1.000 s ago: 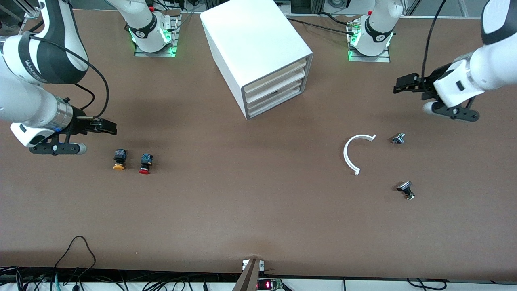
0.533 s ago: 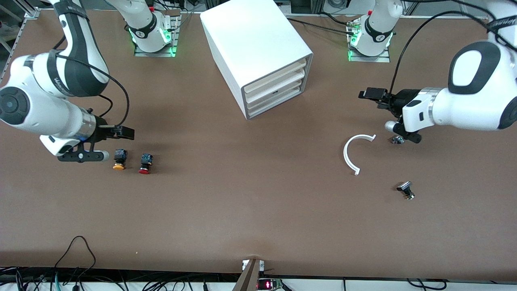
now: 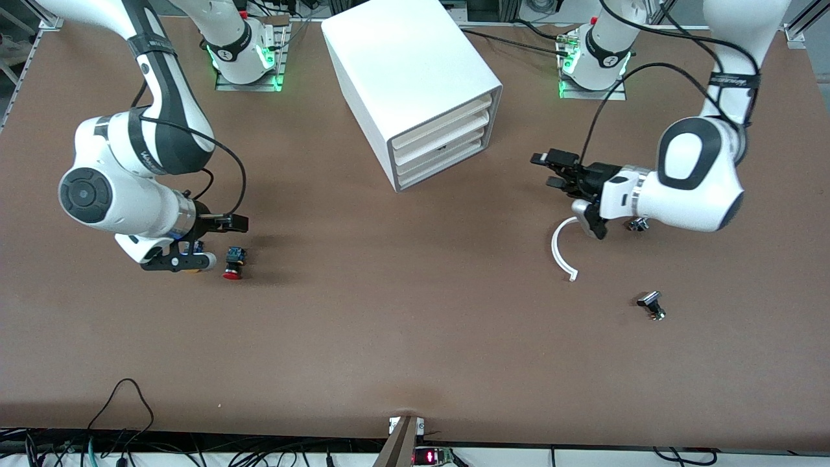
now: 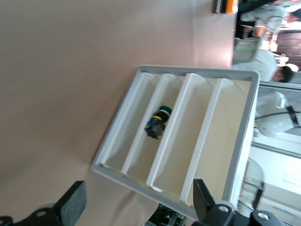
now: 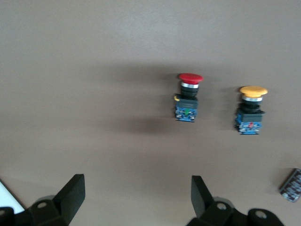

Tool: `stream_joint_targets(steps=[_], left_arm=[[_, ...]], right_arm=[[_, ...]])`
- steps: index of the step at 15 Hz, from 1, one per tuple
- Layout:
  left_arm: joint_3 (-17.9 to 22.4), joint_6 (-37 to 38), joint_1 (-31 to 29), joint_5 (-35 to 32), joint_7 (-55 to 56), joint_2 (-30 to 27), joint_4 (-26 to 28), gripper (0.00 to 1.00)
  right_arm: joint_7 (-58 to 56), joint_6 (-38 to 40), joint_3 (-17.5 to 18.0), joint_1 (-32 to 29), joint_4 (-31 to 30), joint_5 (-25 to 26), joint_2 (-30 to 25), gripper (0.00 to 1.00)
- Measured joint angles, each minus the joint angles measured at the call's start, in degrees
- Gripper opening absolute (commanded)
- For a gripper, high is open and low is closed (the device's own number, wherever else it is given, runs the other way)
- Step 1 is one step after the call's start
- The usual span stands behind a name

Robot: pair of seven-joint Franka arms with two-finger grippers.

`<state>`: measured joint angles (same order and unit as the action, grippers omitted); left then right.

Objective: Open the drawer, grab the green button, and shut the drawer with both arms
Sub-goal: 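Reach the left gripper to the lower drawer handle of the white cabinet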

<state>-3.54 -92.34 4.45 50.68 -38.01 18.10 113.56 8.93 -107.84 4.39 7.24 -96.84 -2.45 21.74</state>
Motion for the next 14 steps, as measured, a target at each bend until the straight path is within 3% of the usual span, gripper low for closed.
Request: stream_joint_targets(steps=[4,6,14], left_arm=[[-1.65,-0.52,0.64,7.79,-7.42,3.79,5.51,0.99],[-2.12,-0.56,0.67,10.09,-12.16,4.81,7.57,0.90],[-7.85,-10.27,0.76,13.72,-23.01,7.62,12.12,0.77]], right_arm=[[0.45,-1.06,0.01,1.02,0.00,-2.10,1.22,1.00],[0.49,-1.50,0.01,1.34,0.00,-3.24,1.90,1.00],[8.95,-4.39,0.09,6.15,-0.01,-3.74,4.22,1.00]])
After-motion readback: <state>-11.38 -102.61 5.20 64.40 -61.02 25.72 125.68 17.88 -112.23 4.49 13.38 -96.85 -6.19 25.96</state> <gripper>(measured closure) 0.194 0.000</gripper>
